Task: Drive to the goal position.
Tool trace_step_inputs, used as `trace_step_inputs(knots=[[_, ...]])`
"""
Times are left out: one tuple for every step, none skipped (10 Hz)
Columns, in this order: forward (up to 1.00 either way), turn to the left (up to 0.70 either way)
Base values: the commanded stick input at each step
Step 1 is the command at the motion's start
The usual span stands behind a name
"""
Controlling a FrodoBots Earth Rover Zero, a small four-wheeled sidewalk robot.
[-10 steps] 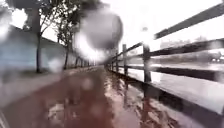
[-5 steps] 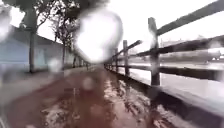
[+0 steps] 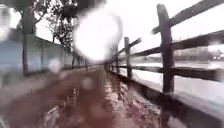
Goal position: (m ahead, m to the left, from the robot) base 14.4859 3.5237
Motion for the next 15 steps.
trace_step_inputs(knots=[[1.00,0.01],[1.00,0.01],[1.00,0.01],[1.00,0.11],[1.00,0.33],[1.00,0.34],[1.00,0.27],[1.00,0.12],[1.00,0.01],[1.00,0.01],[1.00,0.01],[1.00,0.01],[1.00,0.01],[1.00,0.01],[1.00,0.01]])
